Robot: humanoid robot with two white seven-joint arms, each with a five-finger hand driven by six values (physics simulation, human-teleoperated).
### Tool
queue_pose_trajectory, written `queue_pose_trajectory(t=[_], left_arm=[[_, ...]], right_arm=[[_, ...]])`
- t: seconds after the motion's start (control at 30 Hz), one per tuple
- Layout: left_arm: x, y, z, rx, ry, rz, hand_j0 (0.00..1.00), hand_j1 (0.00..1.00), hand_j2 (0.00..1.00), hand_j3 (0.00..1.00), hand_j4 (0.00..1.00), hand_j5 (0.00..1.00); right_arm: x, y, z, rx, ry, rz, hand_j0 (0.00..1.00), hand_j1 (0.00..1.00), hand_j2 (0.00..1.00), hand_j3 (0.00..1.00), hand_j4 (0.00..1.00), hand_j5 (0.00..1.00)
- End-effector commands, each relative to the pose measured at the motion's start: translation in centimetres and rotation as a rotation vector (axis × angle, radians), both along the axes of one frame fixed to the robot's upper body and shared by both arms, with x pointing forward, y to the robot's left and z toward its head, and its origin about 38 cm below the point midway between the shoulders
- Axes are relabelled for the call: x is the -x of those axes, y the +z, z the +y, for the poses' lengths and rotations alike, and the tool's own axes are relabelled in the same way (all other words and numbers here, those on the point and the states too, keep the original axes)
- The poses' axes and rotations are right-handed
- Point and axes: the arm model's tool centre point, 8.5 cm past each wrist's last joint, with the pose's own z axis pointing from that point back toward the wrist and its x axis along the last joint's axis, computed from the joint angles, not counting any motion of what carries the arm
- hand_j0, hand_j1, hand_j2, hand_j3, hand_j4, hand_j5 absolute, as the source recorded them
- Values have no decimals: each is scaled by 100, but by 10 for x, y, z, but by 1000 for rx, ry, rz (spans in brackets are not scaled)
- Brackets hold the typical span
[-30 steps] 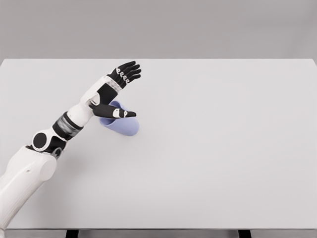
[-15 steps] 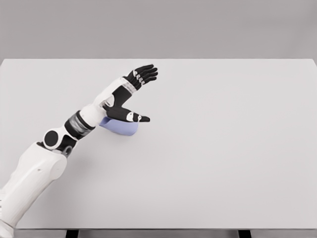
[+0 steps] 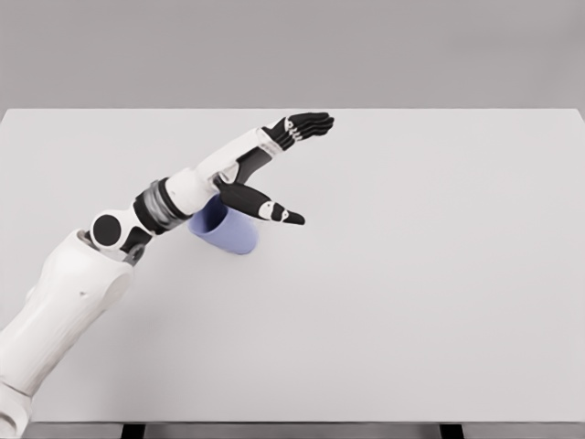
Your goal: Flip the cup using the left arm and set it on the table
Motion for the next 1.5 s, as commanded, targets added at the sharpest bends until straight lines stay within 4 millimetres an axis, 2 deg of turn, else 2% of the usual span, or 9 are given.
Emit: queue_pose_trajectory(t=[0.0, 0.43, 0.53, 0.63, 0.73, 0.83, 0.87, 1.07, 1.47], left_arm=[[1, 1, -2, 5, -7, 0, 100, 100, 100, 100, 100, 100], [-14, 38, -2, -17, -15, -87, 100, 100, 100, 100, 100, 100], [-17, 40, 14, -48, 9, -96, 100, 100, 100, 100, 100, 100], [-23, 47, 68, -158, 88, -119, 100, 100, 100, 100, 100, 100], [-26, 70, 164, -435, 246, -187, 100, 100, 100, 100, 100, 100], [-29, 54, 257, -719, 434, -129, 100, 100, 100, 100, 100, 100], [-29, 42, 265, -875, 435, -150, 100, 100, 100, 100, 100, 100], [-26, 6, 264, -1223, 351, -223, 100, 100, 100, 100, 100, 100], [-29, 0, 254, -1222, 336, -229, 100, 100, 100, 100, 100, 100]], right_arm=[[1, 0, 0, 0, 0, 1, 100, 100, 100, 100, 100, 100], [0, 0, 0, 0, 0, 0, 100, 100, 100, 100, 100, 100], [0, 0, 0, 0, 0, 0, 100, 100, 100, 100, 100, 100], [0, 0, 0, 0, 0, 0, 100, 100, 100, 100, 100, 100], [0, 0, 0, 0, 0, 0, 100, 100, 100, 100, 100, 100], [0, 0, 0, 0, 0, 0, 100, 100, 100, 100, 100, 100], [0, 0, 0, 0, 0, 0, 100, 100, 100, 100, 100, 100], [0, 0, 0, 0, 0, 0, 100, 100, 100, 100, 100, 100], [1, 0, 0, 0, 0, 1, 100, 100, 100, 100, 100, 100]])
